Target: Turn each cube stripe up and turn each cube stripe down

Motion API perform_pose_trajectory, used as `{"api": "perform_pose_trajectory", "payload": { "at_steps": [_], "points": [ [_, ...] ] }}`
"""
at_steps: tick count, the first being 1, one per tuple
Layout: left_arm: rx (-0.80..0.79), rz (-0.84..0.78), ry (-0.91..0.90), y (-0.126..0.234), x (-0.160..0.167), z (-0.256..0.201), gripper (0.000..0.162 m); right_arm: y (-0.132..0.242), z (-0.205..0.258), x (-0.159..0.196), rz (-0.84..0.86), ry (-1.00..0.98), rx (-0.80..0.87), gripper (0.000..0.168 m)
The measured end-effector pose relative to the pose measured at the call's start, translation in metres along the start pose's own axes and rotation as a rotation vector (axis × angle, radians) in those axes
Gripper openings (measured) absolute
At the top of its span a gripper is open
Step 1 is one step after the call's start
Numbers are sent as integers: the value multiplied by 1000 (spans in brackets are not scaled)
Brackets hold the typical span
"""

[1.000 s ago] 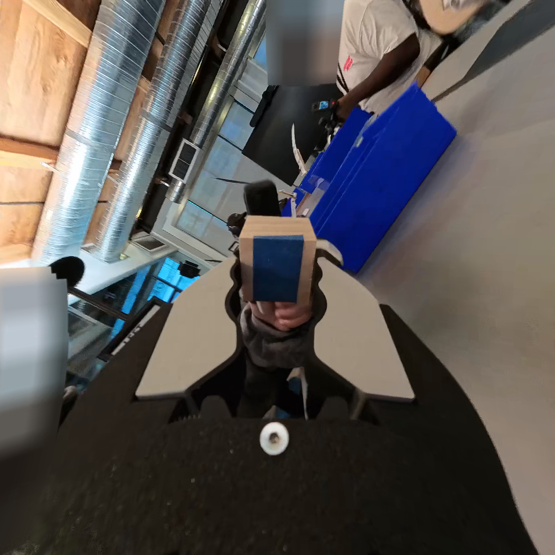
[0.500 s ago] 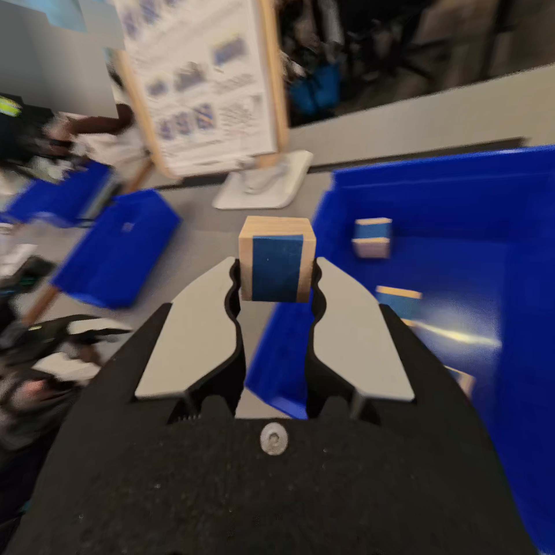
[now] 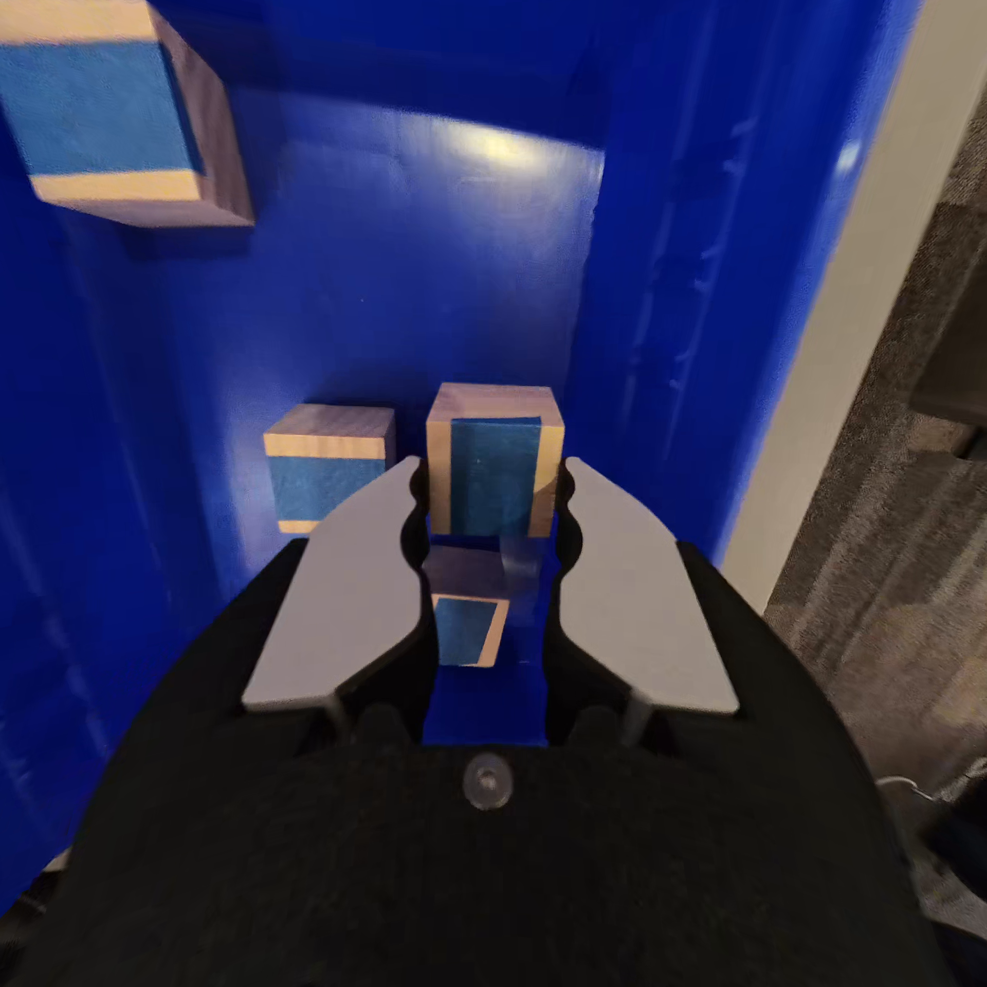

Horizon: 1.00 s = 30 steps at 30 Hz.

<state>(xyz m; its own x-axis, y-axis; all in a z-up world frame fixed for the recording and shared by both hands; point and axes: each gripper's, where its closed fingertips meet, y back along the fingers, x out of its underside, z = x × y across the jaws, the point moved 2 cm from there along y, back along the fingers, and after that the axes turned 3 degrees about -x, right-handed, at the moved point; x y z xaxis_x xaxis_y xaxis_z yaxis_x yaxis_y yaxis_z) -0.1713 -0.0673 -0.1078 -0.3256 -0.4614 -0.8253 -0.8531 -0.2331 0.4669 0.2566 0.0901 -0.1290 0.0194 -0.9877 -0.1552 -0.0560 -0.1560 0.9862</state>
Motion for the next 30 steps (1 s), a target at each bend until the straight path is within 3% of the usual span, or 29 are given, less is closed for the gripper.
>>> {"api": "perform_pose_trajectory", "payload": {
  "at_steps": [4, 11, 14, 17, 19, 21, 24, 25, 26, 28, 30],
  "points": [
    [-7, 10, -5, -1, 2, 0, 64, -23, -3, 4, 92, 49, 15, 45],
    [-6, 22, 7, -2, 4, 2, 65, -21, -4, 0, 35, 93, 43, 53],
    [-11, 22, 3, -2, 4, 2, 65, 8, -5, -3, -67, 113, 96, 60],
    [-16, 22, 0, -2, 4, 3, 65, 66, 12, -2, -307, 143, 99, 61],
    [-21, 19, 0, -2, 3, 3, 65, 109, 49, 1, -562, 212, 9, 61],
    [-26, 15, 1, -2, 3, 4, 64, 142, 109, 13, -831, 329, -197, 61],
    [-36, 11, 0, -1, 3, 6, 64, 161, 197, 47, -1153, 424, -515, 55],
    [-42, 8, -1, -1, 2, 6, 64, 154, 220, 61, -1182, 432, -588, 41],
    [-48, 7, -2, -1, 2, 7, 64, 141, 242, 73, -1173, 454, -642, 42],
    [-66, 4, 1, 0, 2, 9, 64, 112, 280, 89, -1113, 443, -761, 59],
    [-82, 2, 13, 1, 1, 11, 64, 94, 307, 102, -1109, 460, -849, 59]
  ]
}}
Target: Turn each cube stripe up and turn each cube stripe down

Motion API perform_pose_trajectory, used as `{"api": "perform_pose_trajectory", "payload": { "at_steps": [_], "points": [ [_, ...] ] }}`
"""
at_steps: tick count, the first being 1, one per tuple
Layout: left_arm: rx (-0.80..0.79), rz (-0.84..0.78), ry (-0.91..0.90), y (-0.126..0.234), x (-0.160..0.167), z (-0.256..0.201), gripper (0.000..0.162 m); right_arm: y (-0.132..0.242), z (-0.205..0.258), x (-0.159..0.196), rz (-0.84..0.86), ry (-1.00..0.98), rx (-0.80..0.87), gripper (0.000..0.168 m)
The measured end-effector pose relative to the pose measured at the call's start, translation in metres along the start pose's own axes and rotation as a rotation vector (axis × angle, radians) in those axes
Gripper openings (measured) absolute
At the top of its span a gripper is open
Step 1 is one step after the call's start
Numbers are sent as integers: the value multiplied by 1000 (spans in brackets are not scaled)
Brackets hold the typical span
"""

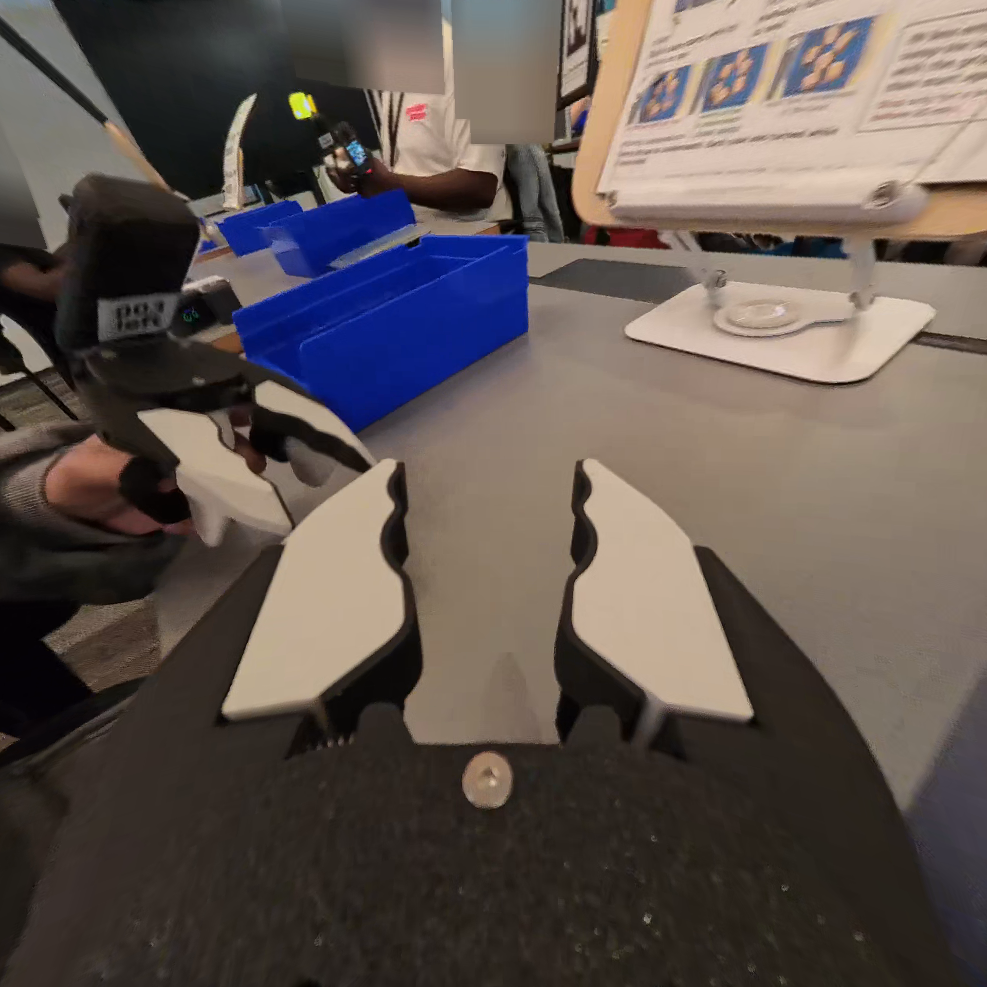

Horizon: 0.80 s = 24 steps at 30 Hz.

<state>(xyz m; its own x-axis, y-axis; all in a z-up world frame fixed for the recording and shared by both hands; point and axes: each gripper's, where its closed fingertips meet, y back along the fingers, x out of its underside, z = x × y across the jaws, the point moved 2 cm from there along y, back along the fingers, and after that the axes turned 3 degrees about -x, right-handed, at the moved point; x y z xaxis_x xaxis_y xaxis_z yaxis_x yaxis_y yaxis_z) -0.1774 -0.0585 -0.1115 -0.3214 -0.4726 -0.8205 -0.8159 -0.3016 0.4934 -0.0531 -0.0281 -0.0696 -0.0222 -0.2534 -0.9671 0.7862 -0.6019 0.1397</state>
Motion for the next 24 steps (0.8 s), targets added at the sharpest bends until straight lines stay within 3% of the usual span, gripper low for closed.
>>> {"api": "perform_pose_trajectory", "payload": {
  "at_steps": [5, 9, 12, 15, 17, 20, 24],
  "points": [
    [-30, -11, 13, 10, -8, 5, 64, -7, 7, 11, -15, 93, 23, 54],
    [-151, 17, 79, 53, -32, 37, 65, -6, 5, 17, 9, 95, 26, 51],
    [-337, 46, 238, 100, -51, 102, 67, -6, 6, 19, 2, 26, -15, 51],
    [-688, 212, 309, 148, -50, 195, 67, -6, 3, 19, 11, 15, -19, 51],
    [-838, 318, 409, 168, -46, 245, 66, -3, -6, 22, 46, 42, 35, 50],
    [-909, 452, 517, 171, -43, 297, 64, 4, -16, 21, 59, 61, 92, 45],
    [-863, 504, 715, 155, -42, 335, 62, 6, -17, 19, 49, 5, 63, 44]
  ]
}}
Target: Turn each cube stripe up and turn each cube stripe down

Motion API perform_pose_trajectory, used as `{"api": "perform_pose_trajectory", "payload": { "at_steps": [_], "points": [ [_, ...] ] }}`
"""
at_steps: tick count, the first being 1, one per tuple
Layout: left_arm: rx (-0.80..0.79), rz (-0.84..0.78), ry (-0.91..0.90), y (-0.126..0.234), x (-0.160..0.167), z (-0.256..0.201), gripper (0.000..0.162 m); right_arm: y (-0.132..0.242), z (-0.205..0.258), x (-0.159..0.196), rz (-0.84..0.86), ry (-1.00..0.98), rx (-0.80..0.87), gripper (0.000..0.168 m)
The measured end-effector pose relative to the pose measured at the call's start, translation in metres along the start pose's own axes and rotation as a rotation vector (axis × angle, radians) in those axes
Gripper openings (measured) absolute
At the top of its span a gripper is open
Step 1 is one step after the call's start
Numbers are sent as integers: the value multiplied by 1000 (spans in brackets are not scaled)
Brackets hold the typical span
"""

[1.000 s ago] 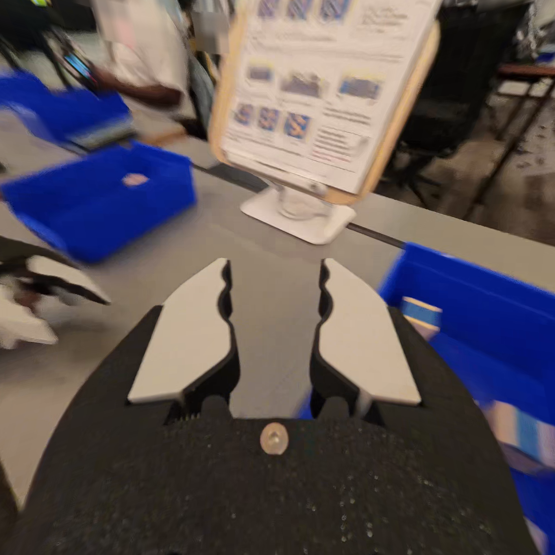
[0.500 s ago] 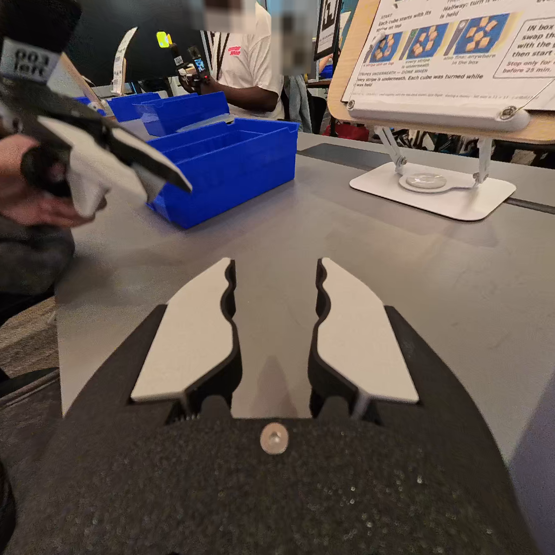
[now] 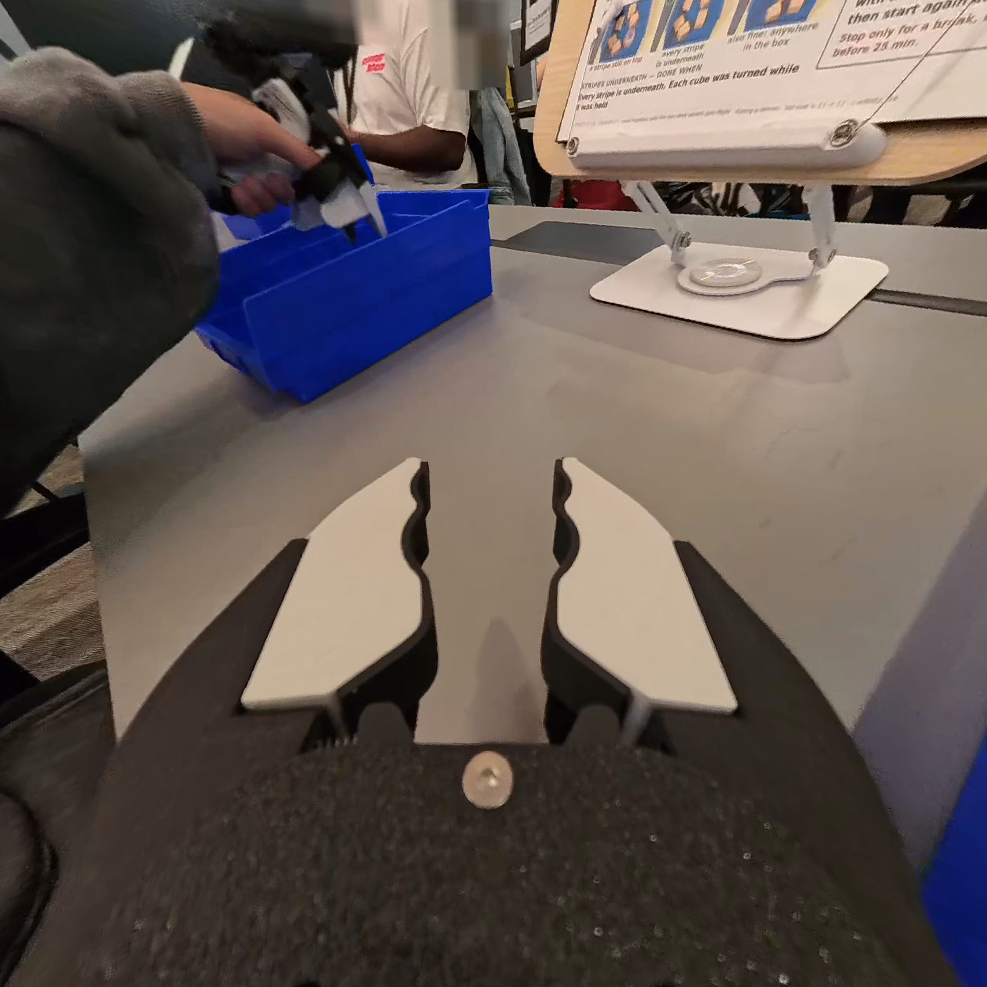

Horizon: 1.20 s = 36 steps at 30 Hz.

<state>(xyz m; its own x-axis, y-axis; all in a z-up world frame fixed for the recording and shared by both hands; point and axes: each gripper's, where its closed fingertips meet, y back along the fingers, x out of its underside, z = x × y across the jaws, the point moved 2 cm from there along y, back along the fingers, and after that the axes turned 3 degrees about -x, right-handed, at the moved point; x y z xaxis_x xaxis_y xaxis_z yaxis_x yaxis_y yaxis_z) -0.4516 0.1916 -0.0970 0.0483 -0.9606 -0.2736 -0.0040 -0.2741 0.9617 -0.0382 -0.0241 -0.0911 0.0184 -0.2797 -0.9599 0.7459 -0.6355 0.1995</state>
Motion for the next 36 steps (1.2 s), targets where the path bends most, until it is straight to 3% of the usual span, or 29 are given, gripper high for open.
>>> {"api": "perform_pose_trajectory", "payload": {
  "at_steps": [2, 8, 9, 11, 14, 17, 23, 27, 31, 36],
  "points": [
    [-7, 19, 70, -10, -11, 6, 57, -1, 0, 4, 16, -8, -5, 44],
    [-84, 96, 231, -38, -15, 38, 65, -1, 4, 12, 44, -22, -31, 43],
    [-92, 82, 248, -40, -18, 42, 52, -1, 4, 12, 49, -9, -32, 42],
    [-77, 66, 275, -46, -23, 43, 49, -1, 3, 13, 64, 24, -21, 42],
    [-138, 53, 255, -57, -25, 42, 54, -3, 3, 14, 79, 45, -20, 42],
    [-216, 43, 227, -64, -23, 47, 44, -5, 3, 17, 89, 30, -38, 41],
    [-183, 70, 113, -48, -22, 37, 44, -5, 3, 17, 84, 17, -54, 40],
    [16, -48, 42, -10, -28, 7, 44, -3, 2, 15, 71, 10, -51, 39],
    [239, -206, -38, 35, -9, -37, 44, -1, -2, 12, 54, -1, -41, 38],
    [753, -374, -138, 109, 36, -129, 44, -1, -7, 13, 40, -61, -56, 38]
  ]
}}
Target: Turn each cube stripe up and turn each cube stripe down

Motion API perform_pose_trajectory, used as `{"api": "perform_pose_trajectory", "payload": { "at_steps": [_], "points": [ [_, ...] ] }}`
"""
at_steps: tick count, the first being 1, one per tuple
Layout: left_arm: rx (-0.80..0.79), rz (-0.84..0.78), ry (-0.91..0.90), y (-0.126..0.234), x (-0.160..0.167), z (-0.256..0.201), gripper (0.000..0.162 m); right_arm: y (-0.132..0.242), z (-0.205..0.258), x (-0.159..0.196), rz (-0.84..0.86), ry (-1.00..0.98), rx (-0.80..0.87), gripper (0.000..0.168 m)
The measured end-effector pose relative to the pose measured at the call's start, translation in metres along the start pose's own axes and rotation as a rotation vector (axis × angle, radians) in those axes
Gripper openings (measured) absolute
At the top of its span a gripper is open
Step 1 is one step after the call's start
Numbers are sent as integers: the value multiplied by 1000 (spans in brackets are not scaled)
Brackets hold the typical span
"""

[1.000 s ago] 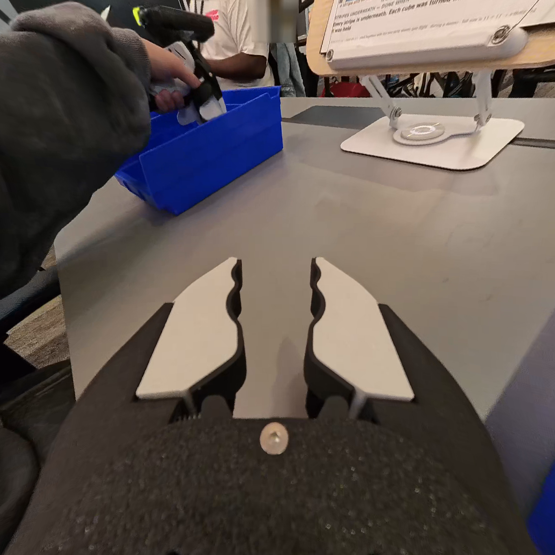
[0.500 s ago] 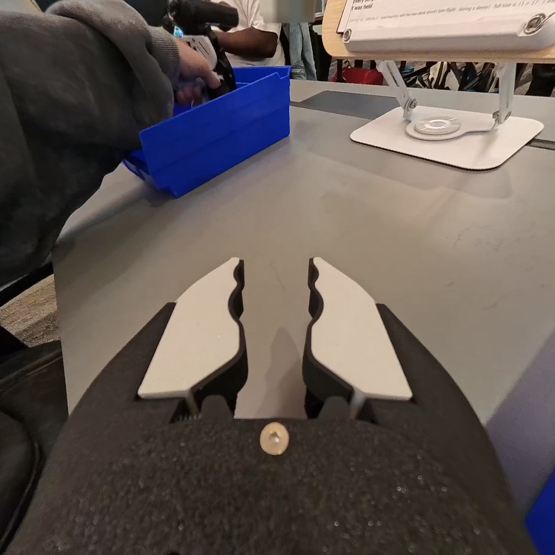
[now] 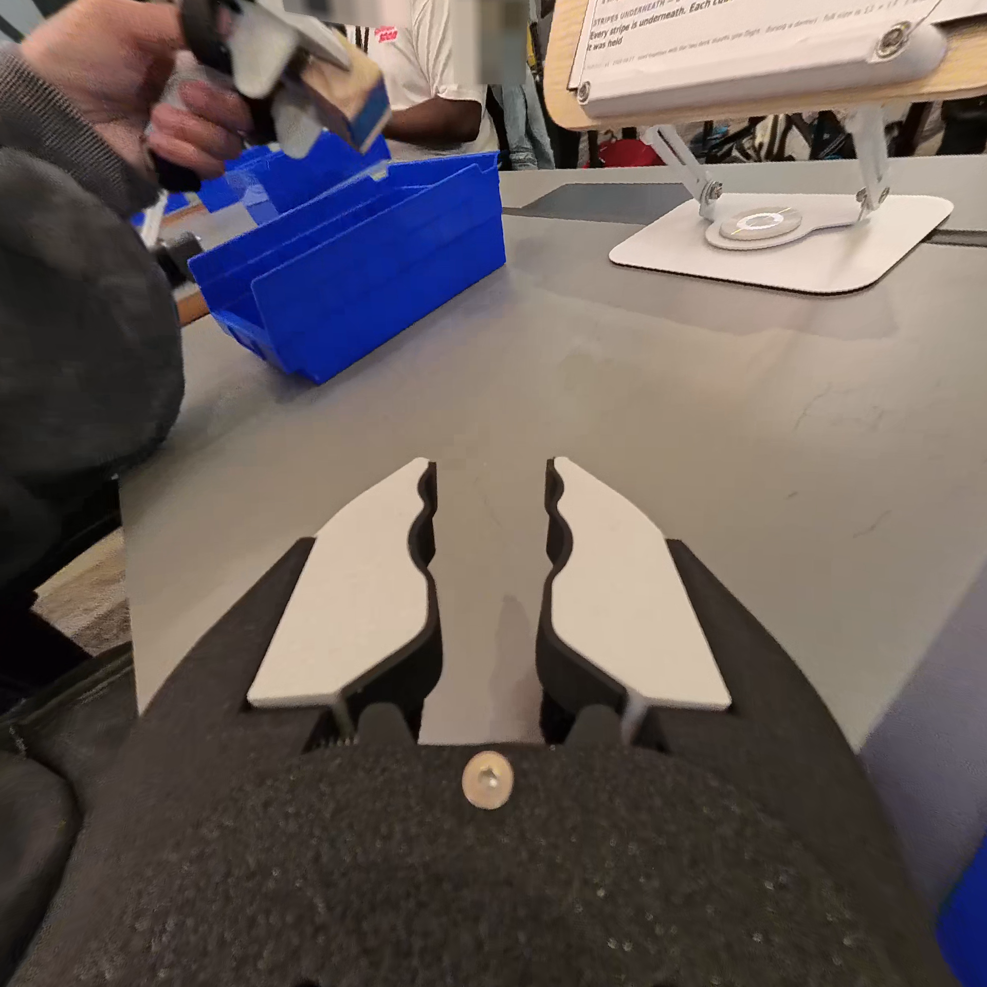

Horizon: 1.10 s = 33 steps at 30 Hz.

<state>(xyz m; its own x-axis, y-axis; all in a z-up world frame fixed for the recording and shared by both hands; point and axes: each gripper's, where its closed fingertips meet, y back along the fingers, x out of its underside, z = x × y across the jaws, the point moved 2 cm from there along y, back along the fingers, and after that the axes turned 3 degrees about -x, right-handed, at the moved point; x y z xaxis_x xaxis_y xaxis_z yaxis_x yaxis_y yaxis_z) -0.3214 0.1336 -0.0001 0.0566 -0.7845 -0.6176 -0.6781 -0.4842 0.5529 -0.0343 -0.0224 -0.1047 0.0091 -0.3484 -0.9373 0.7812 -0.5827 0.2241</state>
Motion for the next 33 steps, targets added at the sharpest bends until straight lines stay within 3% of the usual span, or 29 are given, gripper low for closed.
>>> {"api": "perform_pose_trajectory", "payload": {
  "at_steps": [3, 6, 10, 13, 20, 24, 28, 33],
  "points": [
    [351, -62, 30, -9, 23, -71, 44, 0, -1, -3, -12, -63, -27, 40],
    [685, -115, 132, -19, 54, -124, 44, -4, 24, -19, -47, -254, -268, 53],
    [877, -77, 229, -49, 101, -158, 44, -9, 43, -47, -100, -586, -509, 58],
    [851, -46, 266, -79, 125, -159, 44, -22, 38, -51, -84, -776, -559, 69],
    [769, -9, 185, -100, 139, -161, 44, -46, 38, -46, -69, -807, -546, 71],
    [755, 5, 173, -103, 142, -160, 44, -50, 41, -43, -72, -794, -548, 66],
    [762, 28, 169, -107, 148, -162, 44, -49, 39, -40, -58, -764, -536, 44],
    [751, 53, 136, -108, 151, -164, 44, -46, 37, -39, -42, -777, -551, 44]
  ]
}}
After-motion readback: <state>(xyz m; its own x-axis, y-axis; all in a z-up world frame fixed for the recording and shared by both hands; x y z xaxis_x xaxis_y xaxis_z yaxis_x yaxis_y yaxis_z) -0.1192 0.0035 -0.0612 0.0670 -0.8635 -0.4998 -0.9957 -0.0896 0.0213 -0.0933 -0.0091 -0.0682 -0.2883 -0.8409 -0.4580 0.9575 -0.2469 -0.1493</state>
